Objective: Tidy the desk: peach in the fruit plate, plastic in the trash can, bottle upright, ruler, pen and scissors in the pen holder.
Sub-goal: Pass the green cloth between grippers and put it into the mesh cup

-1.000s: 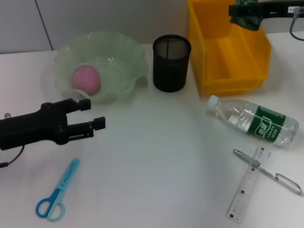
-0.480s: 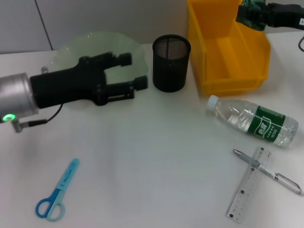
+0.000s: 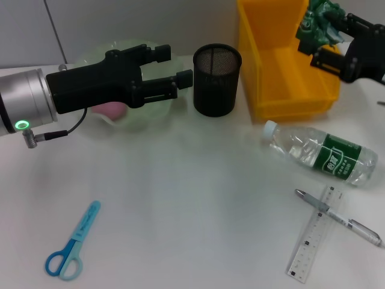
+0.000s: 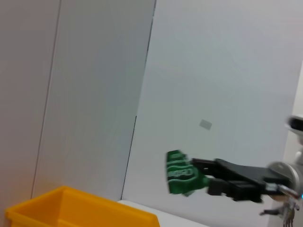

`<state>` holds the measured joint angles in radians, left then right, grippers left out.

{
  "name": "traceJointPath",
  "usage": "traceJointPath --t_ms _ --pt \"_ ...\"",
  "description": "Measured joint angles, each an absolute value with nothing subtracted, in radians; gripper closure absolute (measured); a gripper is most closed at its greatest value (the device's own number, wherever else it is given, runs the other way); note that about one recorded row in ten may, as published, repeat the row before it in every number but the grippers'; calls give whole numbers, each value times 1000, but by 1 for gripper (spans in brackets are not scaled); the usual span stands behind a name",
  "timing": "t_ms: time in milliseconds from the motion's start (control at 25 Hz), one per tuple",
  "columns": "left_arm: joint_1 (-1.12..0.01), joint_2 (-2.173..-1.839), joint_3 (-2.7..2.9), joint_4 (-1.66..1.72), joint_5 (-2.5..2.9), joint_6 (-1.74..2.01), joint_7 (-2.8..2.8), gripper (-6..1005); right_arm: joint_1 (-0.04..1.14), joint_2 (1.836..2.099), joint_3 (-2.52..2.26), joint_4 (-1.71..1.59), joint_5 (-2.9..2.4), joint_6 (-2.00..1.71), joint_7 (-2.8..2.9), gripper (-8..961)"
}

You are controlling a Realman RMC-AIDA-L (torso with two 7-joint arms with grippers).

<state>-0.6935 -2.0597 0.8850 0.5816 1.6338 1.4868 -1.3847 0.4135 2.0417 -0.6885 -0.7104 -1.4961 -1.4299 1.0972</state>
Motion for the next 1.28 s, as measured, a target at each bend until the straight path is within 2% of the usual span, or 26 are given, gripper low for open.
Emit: traceJointPath --t_ms 40,160,640,1280 --pt "-695 -2060 885 582 1634 1485 -1398 262 384 2070 -689 -709 -1460 -1474 962 220" --pt "-707 -2059 885 583 1634 1480 -1440 263 371 2080 -692 -688 -1450 -1511 873 220" --pt "-768 -2066 903 575 1645 1466 -1535 267 431 2084 -704 -410 -1407 -1631 465 221" --pt "-809 -2074 967 560 1637 1415 -1591 272 524 2088 -745 -250 -1412 -1613 228 222"
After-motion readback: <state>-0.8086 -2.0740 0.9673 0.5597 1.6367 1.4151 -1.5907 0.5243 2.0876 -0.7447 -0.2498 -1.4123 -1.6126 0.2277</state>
